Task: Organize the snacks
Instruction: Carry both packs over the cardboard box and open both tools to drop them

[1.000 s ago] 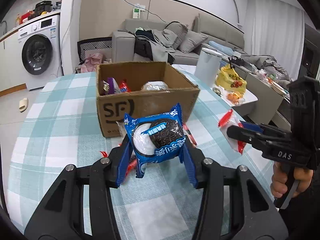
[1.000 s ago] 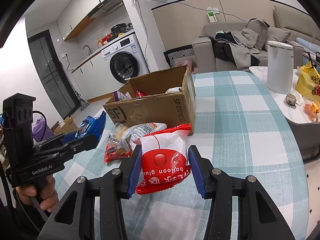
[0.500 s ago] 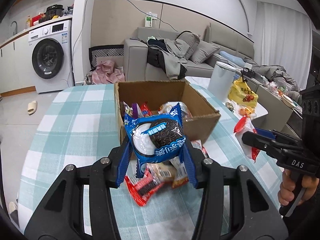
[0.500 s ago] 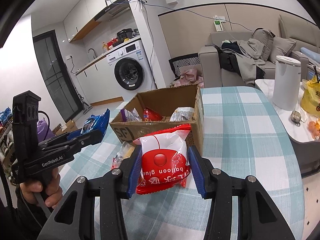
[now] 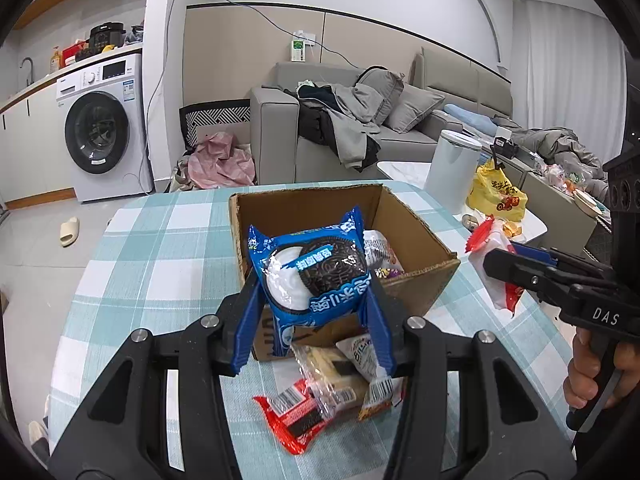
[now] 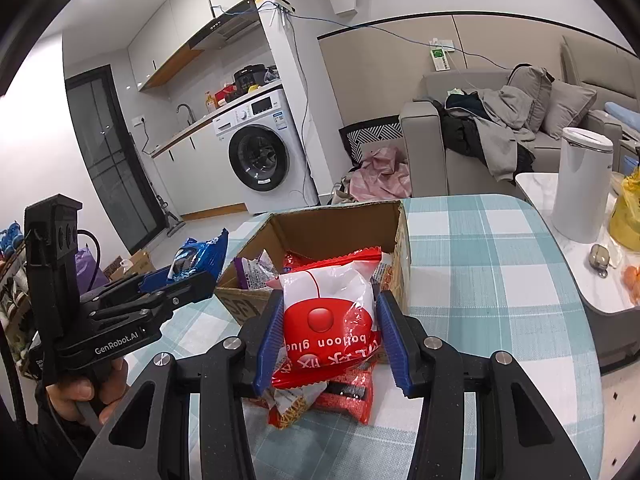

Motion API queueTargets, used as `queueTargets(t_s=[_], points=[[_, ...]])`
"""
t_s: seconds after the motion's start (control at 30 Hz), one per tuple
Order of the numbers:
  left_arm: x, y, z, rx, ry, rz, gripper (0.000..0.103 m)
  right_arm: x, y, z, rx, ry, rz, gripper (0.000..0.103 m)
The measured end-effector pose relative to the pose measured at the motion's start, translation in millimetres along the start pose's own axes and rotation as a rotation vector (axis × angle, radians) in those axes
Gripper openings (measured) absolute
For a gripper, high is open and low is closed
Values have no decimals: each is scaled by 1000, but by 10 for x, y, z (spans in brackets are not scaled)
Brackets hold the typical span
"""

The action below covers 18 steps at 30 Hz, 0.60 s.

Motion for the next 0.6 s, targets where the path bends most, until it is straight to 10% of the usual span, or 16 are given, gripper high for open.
queueTargets(t_s=[0.6], points=[[-263,-303,118,-9,-2,-4,45,-264,-217,0,-3,-5,-7,47]])
Point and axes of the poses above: each gripper's, at about its wrist camera, not at the fingertips, and y roughly against the way its jaws point, z to its left, x to its underside, the point moved 1 cm from there along -y, roughly the way its jaws point, and after that the axes turned 14 degrees about -y, right-handed, at the moved point
